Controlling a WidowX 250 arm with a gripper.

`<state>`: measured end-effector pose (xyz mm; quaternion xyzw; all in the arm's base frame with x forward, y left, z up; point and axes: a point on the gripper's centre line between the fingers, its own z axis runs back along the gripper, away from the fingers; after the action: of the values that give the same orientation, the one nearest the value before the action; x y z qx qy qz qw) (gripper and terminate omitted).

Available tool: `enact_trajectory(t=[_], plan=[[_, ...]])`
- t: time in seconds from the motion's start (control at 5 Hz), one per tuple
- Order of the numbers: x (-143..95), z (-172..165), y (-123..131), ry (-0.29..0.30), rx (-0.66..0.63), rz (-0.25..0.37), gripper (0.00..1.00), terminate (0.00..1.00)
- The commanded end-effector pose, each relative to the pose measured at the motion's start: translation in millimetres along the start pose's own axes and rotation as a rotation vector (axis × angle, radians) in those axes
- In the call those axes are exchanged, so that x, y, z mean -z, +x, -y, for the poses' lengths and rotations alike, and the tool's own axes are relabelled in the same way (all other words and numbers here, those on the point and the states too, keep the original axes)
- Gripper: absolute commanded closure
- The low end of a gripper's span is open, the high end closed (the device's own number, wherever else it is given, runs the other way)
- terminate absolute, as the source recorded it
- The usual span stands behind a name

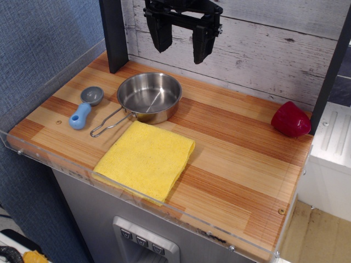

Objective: Move towel to lower right corner

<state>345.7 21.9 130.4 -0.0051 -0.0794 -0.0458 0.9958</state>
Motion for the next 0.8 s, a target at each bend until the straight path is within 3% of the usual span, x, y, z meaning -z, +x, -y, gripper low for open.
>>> enact_trajectory(t=[0.0, 0.6], plan=[[0.0, 0.0, 0.0, 0.0, 0.0, 0.0, 0.0, 0.0], [2.3, 3.3, -53.9, 0.004, 0.067, 0.0, 0.0, 0.0]])
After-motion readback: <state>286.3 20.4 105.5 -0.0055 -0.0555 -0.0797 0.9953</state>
